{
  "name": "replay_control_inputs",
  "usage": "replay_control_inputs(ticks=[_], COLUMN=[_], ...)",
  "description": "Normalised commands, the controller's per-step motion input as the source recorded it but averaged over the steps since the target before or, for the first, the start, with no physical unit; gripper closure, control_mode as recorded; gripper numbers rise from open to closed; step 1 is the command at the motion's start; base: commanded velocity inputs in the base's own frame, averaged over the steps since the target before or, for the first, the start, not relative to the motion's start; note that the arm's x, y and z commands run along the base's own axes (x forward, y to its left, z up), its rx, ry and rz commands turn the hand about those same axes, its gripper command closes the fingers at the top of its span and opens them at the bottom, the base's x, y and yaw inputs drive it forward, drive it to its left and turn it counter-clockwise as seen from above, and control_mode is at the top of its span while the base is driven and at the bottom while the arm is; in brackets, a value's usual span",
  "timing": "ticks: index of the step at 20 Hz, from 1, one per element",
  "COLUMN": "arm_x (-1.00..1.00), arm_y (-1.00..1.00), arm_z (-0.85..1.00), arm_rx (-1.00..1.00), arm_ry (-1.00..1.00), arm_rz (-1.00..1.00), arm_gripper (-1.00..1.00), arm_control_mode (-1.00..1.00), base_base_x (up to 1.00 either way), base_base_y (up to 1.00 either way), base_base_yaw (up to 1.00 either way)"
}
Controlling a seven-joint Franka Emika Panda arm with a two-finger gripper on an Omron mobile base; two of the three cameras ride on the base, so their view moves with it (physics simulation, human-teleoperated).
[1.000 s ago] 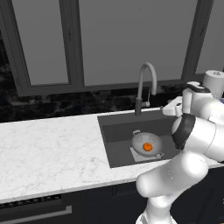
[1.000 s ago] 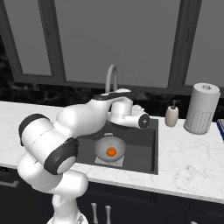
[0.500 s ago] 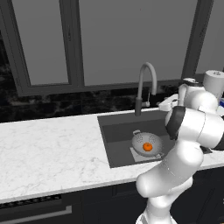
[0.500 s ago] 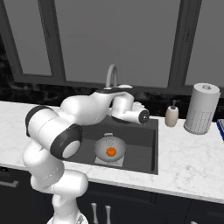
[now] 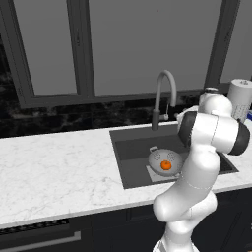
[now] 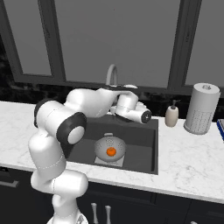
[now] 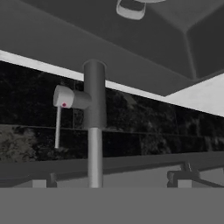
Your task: Put the colander in the sink, put the orange in the colander, and turn on the sink faucet and pour water over the colander.
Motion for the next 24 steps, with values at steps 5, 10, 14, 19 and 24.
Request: replay_control_inputs(ticks=[5,10,14,19,24], arm_x=[0.0,0.0,0.09,0.11,0.1], arm_y=[-0.15,0.0,0.0,0.02,0.0], arm_z=[-0.15,0.0,0.0,0.03,0.16], arm_rx=[0.1,0.03,0.0,0.0,0.0], arm_ry=[-0.12,-0.13,-0.09,-0.07,-0.01], arm_rz=[0.02,0.0,0.0,0.0,0.0], arm_gripper=[-1.0,-1.0,-1.0,-1.0,-1.0], arm_control_mode=[-1.0,-1.0,-1.0,-1.0,-1.0], base_base_x=[0.0,0.0,0.0,0.0,0.0], base_base_y=[0.0,0.0,0.0,0.0,0.0], base_base_yaw=[0.0,0.0,0.0,0.0,0.0])
